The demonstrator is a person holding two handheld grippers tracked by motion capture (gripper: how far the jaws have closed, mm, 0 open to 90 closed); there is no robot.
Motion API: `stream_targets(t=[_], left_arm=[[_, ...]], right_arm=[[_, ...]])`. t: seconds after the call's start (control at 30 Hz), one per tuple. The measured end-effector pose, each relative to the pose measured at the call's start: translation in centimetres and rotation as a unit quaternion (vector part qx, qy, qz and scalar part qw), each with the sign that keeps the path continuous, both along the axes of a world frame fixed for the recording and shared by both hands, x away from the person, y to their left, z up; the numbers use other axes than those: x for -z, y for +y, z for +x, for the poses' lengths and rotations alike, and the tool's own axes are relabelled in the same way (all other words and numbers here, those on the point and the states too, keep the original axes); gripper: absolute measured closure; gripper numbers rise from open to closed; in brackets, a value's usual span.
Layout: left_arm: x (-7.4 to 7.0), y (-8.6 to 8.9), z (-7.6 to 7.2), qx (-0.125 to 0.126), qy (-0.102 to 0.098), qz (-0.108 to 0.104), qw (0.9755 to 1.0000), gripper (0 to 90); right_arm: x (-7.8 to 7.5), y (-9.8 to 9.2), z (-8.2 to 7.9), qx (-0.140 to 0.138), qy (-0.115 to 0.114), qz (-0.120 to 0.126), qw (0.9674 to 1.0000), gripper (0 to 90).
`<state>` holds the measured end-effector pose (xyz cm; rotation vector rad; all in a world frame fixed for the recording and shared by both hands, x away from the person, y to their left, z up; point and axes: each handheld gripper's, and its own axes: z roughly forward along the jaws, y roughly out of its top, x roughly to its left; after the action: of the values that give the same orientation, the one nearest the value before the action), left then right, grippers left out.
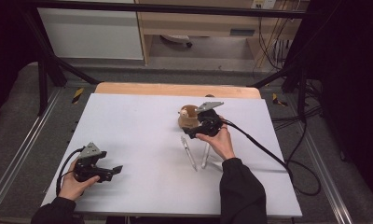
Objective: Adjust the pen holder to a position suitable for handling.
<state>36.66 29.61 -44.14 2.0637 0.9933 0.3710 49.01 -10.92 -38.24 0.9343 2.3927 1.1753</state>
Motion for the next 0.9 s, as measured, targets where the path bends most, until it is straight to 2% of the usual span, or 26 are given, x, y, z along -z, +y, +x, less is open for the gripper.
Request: stream_targets(t=[0.13,0.27,0.3,0.43,0.63,0.67,0.77,0.8,0.87,0.9], left_arm=[[0.0,0.0,0.0,-0.002,0.001,-0.001,1.0000,7.6],[0.0,0.0,0.0,-0.002,0.001,-0.002,1.0000,7.7],[0.0,0.0,0.0,-0.002,0.001,-0.001,1.0000,7.7],[0.0,0.0,0.0,-0.002,0.001,-0.002,1.0000,7.8],[0.1,0.0,0.0,-0.001,0.001,-0.003,1.0000,7.9],[0.1,0.0,0.1,0.000,0.001,-0.002,1.0000,8.0],[0.1,0.0,0.1,0.000,0.002,-0.002,1.0000,8.0],[0.1,0.0,0.1,0.000,0.002,-0.002,1.0000,8.1],[0.1,0.0,0.1,0.000,0.002,-0.002,1.0000,8.1],[0.1,0.0,0.1,0.000,0.002,-0.002,1.0000,8.3]], right_arm=[[0.3,0.8,1.0,-0.006,-0.008,-0.021,0.9997,19.3],[0.5,1.3,1.8,-0.008,-0.018,-0.029,0.9994,23.8],[0.7,1.5,2.3,-0.008,-0.017,-0.038,0.9991,27.9],[0.9,1.8,2.9,-0.014,-0.019,-0.035,0.9991,32.9],[1.6,2.5,4.1,-0.025,-0.013,-0.044,0.9986,40.1],[1.8,2.6,4.4,-0.027,-0.012,-0.044,0.9986,43.9],[2.0,2.5,4.7,-0.027,-0.010,-0.045,0.9986,47.7],[2.2,2.6,4.8,-0.027,-0.010,-0.047,0.9985,52.3],[2.2,2.6,4.9,-0.028,-0.009,-0.047,0.9984,53.3],[2.3,2.5,5.1,-0.028,-0.007,-0.046,0.9985,58.1]])
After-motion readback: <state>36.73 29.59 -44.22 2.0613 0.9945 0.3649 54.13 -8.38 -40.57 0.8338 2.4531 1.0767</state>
